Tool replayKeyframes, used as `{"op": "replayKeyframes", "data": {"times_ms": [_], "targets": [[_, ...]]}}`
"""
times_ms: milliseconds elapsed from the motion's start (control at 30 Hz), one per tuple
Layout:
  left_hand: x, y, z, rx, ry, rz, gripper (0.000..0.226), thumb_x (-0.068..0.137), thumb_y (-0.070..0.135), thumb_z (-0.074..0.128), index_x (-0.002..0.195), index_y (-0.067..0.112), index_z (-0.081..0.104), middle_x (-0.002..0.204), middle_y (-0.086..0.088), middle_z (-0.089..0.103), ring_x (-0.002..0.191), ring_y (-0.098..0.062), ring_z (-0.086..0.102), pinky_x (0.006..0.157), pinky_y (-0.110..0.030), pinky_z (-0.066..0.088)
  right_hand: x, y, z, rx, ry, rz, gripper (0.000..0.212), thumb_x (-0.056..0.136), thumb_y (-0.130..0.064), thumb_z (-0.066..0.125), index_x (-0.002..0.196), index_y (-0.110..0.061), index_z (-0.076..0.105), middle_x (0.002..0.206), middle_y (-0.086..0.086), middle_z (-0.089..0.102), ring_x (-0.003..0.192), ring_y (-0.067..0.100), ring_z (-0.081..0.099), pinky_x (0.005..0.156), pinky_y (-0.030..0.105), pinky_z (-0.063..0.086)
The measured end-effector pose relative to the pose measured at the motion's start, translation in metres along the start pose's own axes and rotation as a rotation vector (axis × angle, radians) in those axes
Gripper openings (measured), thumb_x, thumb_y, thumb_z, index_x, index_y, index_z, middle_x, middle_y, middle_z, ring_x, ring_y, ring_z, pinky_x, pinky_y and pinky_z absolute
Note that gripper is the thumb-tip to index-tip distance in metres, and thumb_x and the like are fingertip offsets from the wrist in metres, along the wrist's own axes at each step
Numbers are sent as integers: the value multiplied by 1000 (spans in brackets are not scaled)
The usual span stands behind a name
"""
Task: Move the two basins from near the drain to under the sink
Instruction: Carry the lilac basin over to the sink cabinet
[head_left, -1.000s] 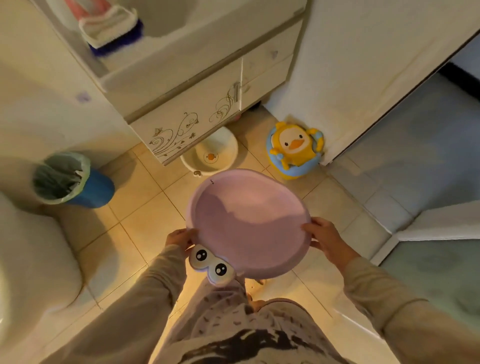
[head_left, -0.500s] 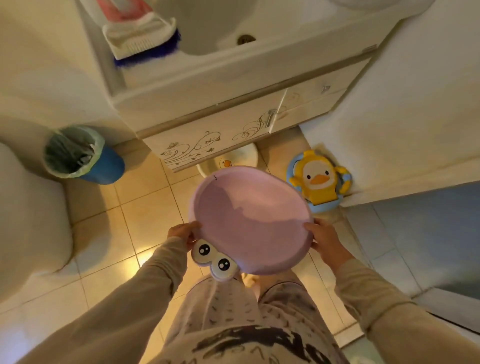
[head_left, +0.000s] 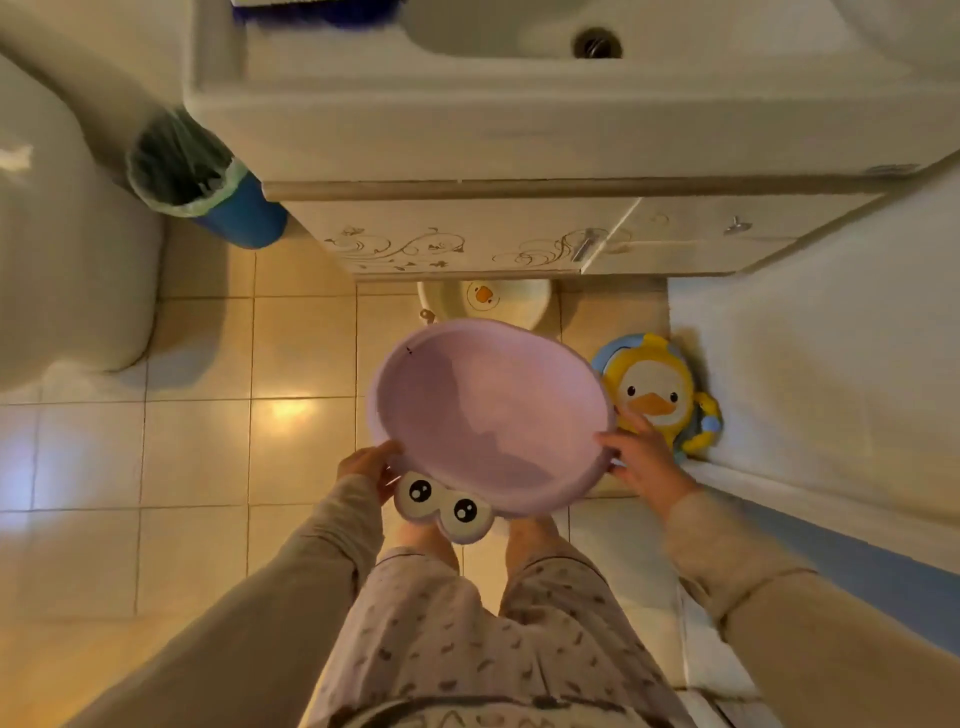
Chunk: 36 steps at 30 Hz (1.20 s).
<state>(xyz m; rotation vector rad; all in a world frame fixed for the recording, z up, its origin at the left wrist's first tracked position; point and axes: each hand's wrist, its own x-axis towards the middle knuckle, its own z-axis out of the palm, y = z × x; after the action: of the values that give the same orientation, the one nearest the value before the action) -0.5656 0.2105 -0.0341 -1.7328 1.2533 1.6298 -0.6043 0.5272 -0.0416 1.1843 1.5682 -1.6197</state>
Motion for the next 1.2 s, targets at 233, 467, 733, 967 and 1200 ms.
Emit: {"op": "replayKeyframes", "data": {"times_ms": [233,467,733,967,1200], "targets": [[22,-31,37,12,20,-52,14,76,5,68,73,6,55,71,-11,61,61,-23,61,41,-23,54,63,-17,-18,-154,-91,100,34,83,0,60,116,-11,60,92,2,65,86,17,60,62,31,49],[127,-25,76,105,-38,-43,28,81,11,66,104,2,54,84,-11,63,78,-26,61,63,-33,53,171,-1,-3,-184,-51,118,40,83,0,63,122,-6,58,97,8,65,86,21,60,61,32,47],[268,-6,126,204,-148,133,26,81,13,65,105,7,54,90,-8,65,79,-22,62,70,-32,52,330,5,37,-335,-73,-6,20,84,1,60,80,-18,59,48,-16,66,72,10,56,58,23,45],[372,39,180,353,-195,343,43,80,22,66,118,2,59,105,-10,65,92,-24,60,77,-32,50,448,-48,86,-436,31,-241,34,84,1,60,114,-15,58,98,-7,73,99,19,61,92,33,48],[453,77,222,492,-112,573,48,84,29,60,123,3,55,107,-12,67,88,-24,61,89,-40,51,542,-79,134,-478,115,-391,57,89,-3,56,140,-18,39,144,4,48,127,22,51,92,25,46]]}}
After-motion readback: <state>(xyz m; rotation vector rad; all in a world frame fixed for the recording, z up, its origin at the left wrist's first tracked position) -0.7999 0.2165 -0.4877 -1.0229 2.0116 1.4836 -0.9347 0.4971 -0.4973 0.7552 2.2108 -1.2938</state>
